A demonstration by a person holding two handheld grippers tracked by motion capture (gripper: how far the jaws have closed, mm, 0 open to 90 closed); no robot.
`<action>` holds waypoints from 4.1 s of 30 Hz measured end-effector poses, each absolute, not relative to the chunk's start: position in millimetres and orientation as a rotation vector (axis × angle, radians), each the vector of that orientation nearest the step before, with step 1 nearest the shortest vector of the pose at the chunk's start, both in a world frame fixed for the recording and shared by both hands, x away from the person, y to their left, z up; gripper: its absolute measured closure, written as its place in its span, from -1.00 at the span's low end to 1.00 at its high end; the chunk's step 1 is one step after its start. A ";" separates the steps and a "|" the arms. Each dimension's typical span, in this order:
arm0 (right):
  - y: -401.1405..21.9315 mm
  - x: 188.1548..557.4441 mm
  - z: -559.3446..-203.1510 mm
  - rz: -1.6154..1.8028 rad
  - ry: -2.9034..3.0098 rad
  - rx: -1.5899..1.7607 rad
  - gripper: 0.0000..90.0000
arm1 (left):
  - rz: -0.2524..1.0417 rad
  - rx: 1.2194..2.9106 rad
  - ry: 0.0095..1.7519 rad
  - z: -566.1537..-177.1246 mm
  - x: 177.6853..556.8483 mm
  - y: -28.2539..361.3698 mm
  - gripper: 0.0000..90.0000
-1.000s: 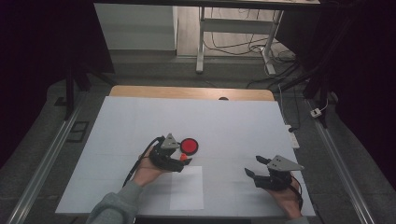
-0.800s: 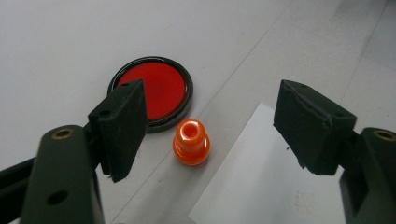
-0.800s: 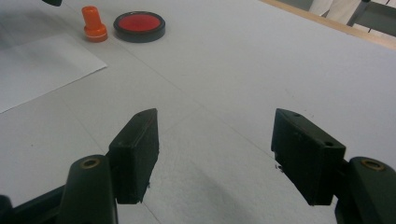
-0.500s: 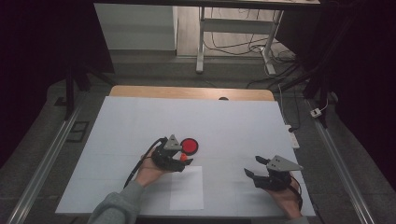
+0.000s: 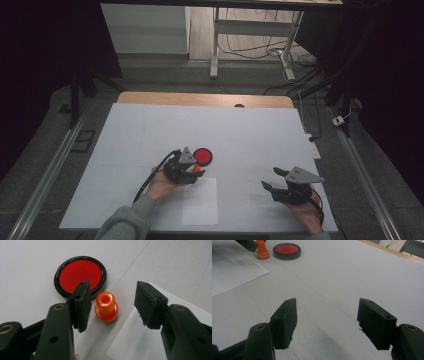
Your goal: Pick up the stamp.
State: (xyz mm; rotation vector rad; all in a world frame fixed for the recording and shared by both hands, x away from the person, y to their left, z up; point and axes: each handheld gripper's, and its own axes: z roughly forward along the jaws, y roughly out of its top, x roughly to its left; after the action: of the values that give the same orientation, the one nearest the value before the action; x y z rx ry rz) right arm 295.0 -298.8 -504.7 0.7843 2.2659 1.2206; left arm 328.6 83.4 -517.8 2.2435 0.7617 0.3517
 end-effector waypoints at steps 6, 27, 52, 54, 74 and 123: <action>-298.5 295.1 -505.2 1.221 2.267 0.783 -0.29 | 0.363 2.253 0.773 -522.0 330.1 85.2 0.21; -298.7 294.8 -505.5 1.219 2.267 0.780 -0.29 | 0.376 2.261 0.772 -523.0 330.5 87.6 0.59; -297.7 294.7 -505.0 1.221 2.265 0.776 -0.29 | 0.380 2.214 0.741 -511.9 324.6 92.0 0.59; -297.7 294.9 -504.9 1.210 2.271 0.778 -0.29 | 0.385 2.208 0.739 -510.3 323.5 92.1 0.59; -296.6 295.3 -504.9 1.214 2.267 0.777 -0.29 | 0.392 2.143 0.730 -491.6 314.6 106.6 0.59; -294.9 295.2 -504.8 1.215 2.264 0.764 -0.28 | 0.275 2.020 0.656 -461.5 280.9 134.4 0.59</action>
State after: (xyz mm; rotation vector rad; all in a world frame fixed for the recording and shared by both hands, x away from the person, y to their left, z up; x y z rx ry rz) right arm 295.2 -294.9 -504.8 0.7644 2.2645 1.2148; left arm 280.9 134.4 -461.5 2.0195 0.6563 0.2753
